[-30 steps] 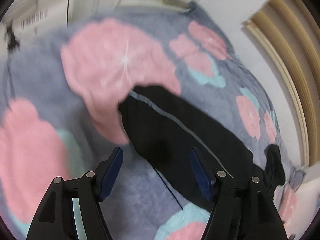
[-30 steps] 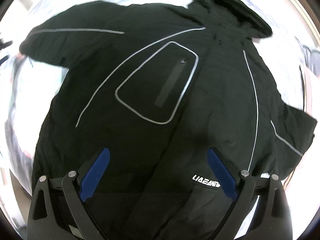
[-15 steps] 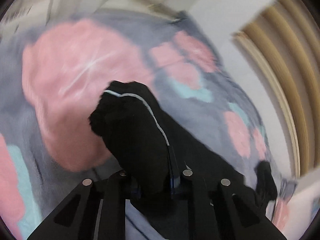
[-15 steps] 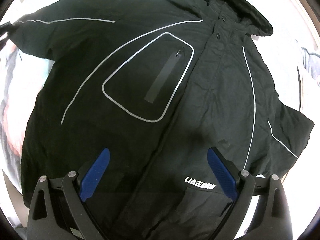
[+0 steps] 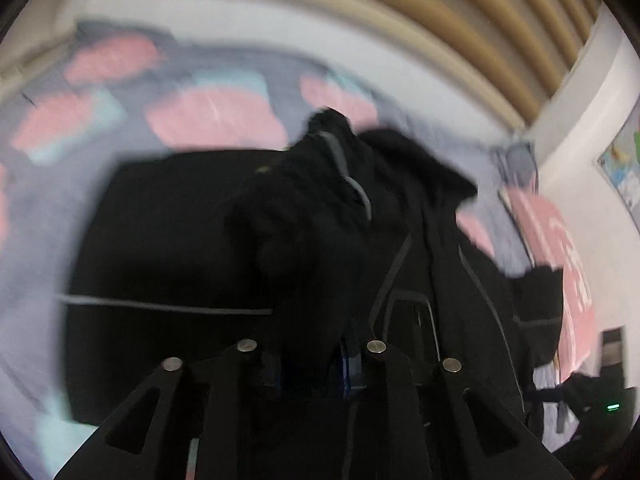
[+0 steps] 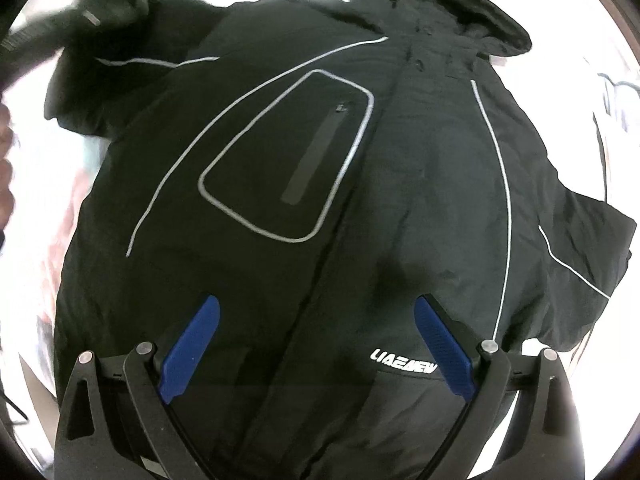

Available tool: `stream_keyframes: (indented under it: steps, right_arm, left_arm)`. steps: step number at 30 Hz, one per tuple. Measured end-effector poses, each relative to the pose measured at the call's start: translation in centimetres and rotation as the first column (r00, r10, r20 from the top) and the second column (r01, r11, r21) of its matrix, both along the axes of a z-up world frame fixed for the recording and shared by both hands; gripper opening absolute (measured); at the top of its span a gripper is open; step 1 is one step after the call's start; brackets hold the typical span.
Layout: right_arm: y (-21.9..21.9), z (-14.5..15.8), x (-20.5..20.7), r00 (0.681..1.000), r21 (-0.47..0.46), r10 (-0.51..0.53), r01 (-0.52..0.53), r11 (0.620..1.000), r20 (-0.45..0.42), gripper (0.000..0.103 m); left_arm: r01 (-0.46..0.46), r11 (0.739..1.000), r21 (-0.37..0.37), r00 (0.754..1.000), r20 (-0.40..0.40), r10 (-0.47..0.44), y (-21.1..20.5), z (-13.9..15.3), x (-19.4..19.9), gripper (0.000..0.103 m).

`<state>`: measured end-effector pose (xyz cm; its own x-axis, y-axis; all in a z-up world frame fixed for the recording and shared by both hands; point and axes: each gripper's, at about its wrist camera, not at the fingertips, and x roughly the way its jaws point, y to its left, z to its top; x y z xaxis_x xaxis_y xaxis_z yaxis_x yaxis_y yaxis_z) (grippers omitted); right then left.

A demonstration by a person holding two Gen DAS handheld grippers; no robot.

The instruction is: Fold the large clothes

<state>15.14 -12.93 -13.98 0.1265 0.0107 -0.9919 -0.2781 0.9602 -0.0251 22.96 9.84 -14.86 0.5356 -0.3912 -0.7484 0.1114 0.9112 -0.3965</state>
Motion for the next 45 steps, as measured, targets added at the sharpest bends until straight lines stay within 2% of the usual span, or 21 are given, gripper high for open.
stream_keyframes:
  steps: [2, 4, 5, 9, 12, 14, 16, 19, 21, 23, 26, 27, 30, 31, 32, 33, 34, 35, 39, 41, 45]
  right_arm:
    - [-0.6, -0.1, 0.3, 1.000, 0.004, -0.016, 0.016, 1.000, 0.000, 0.099]
    - [-1.1, -0.4, 0.8, 1.000, 0.012, -0.028, 0.028, 1.000, 0.001, 0.099]
    - [-1.3, -0.5, 1.1, 1.000, 0.019, -0.029, 0.029, 0.999, 0.008, 0.099]
    - [-1.2, 0.3, 3.2, 0.997, 0.099, -0.028, 0.021, 0.995, 0.073, 0.099]
    - [-0.1, 1.6, 5.9, 0.991, 0.226, -0.039, 0.008, 0.974, 0.132, 0.099]
    - [1.4, 2.3, 8.1, 0.985, 0.306, -0.041, -0.013, 0.952, 0.169, 0.099]
    - [3.1, 2.4, 10.3, 0.985, 0.365, -0.044, -0.021, 0.931, 0.170, 0.099]
    - [5.7, 1.5, 12.7, 0.994, 0.469, -0.038, -0.014, 0.883, 0.100, 0.099]
    - [6.5, 0.7, 13.2, 0.997, 0.495, -0.049, 0.016, 0.869, 0.055, 0.099]
    - [6.7, 0.0, 12.7, 0.997, 0.505, -0.077, 0.053, 0.861, 0.026, 0.099]
    - [6.3, -1.9, 11.7, 0.992, 0.468, -0.127, 0.121, 0.875, -0.017, 0.099]
    - [6.3, -3.2, 11.9, 0.987, 0.463, -0.148, 0.159, 0.872, -0.060, 0.099]
    - [6.6, -5.7, 12.7, 0.972, 0.522, -0.176, 0.231, 0.821, -0.154, 0.098]
    - [7.0, -6.3, 12.9, 0.969, 0.530, -0.175, 0.241, 0.813, -0.173, 0.088]
    - [7.3, -6.7, 13.1, 0.968, 0.538, -0.167, 0.243, 0.807, -0.186, 0.060]
    - [7.6, -6.9, 13.2, 0.968, 0.568, -0.146, 0.239, 0.787, -0.205, 0.049]
    - [7.6, -6.7, 13.2, 0.970, 0.577, -0.139, 0.231, 0.783, -0.200, 0.045]
    - [7.3, -5.9, 13.0, 0.977, 0.580, -0.143, 0.210, 0.787, -0.159, 0.041]
    - [5.2, -0.7, 11.6, 0.991, 0.548, -0.128, 0.082, 0.833, 0.047, 0.037]
    - [2.9, 2.7, 10.9, 0.981, 0.518, -0.140, 0.052, 0.854, 0.132, 0.036]
    - [-3.0, 6.5, 9.8, 0.949, 0.450, -0.207, 0.082, 0.889, 0.237, 0.036]
  left_arm:
    - [0.015, 1.000, 0.004, 0.995, -0.099, -0.015, -1.3, -3.5, 0.9, 0.028]
    - [0.007, 1.000, -0.007, 0.987, -0.158, -0.008, -1.4, -6.2, 1.2, 0.032]
    - [0.007, 1.000, -0.022, 0.987, -0.159, -0.010, -1.6, -6.6, 1.2, 0.032]
    - [0.044, 0.992, -0.119, 0.986, -0.153, -0.063, -0.3, -4.9, 0.6, 0.047]
    - [0.080, 0.988, -0.136, 0.985, -0.141, -0.099, 0.5, -3.2, -1.3, 0.054]
    - [0.078, 0.987, -0.142, 0.985, -0.144, -0.099, 1.3, -2.3, -2.5, 0.055]
    - [0.051, 0.987, -0.155, 0.987, -0.144, -0.073, 2.7, -1.4, -4.2, 0.055]
    - [-0.002, 0.981, -0.196, 0.992, -0.123, -0.023, 4.3, -0.7, -5.9, 0.055]
    - [-0.033, 0.981, -0.190, 0.991, -0.133, 0.007, 5.3, -0.6, -6.8, 0.055]
    - [-0.062, 0.979, -0.196, 0.991, -0.132, 0.037, 6.4, -0.5, -7.8, 0.055]
    - [-0.097, 0.977, -0.188, 0.987, -0.143, 0.070, 7.0, -0.8, -8.2, 0.055]
    - [-0.101, 0.979, -0.179, 0.986, -0.148, 0.075, 7.3, -0.8, -8.3, 0.055]
    - [-0.110, 0.985, -0.132, 0.984, -0.152, 0.089, 7.0, -0.7, -8.1, 0.055]
    - [-0.111, 0.986, -0.124, 0.984, -0.153, 0.092, 6.8, -0.8, -7.8, 0.055]
    - [-0.111, 0.987, -0.117, 0.984, -0.155, 0.092, 6.7, -0.8, -7.7, 0.055]
    - [-0.111, 0.988, -0.109, 0.984, -0.153, 0.094, 6.7, -0.7, -7.5, 0.055]
    - [-0.114, 0.989, -0.099, 0.984, -0.150, 0.098, 6.5, -0.6, -7.3, 0.055]
    - [-0.117, 0.989, -0.085, 0.984, -0.146, 0.104, 6.3, -0.4, -7.1, 0.055]
    - [-0.086, 0.996, -0.020, 0.989, -0.119, 0.083, 4.5, 0.9, -5.6, 0.055]
    - [-0.049, 0.998, -0.024, 0.995, -0.092, 0.047, 3.3, 2.1, -5.0, 0.055]
    - [0.023, 0.999, -0.032, 0.999, -0.048, -0.025, -0.2, 3.6, -3.4, 0.055]
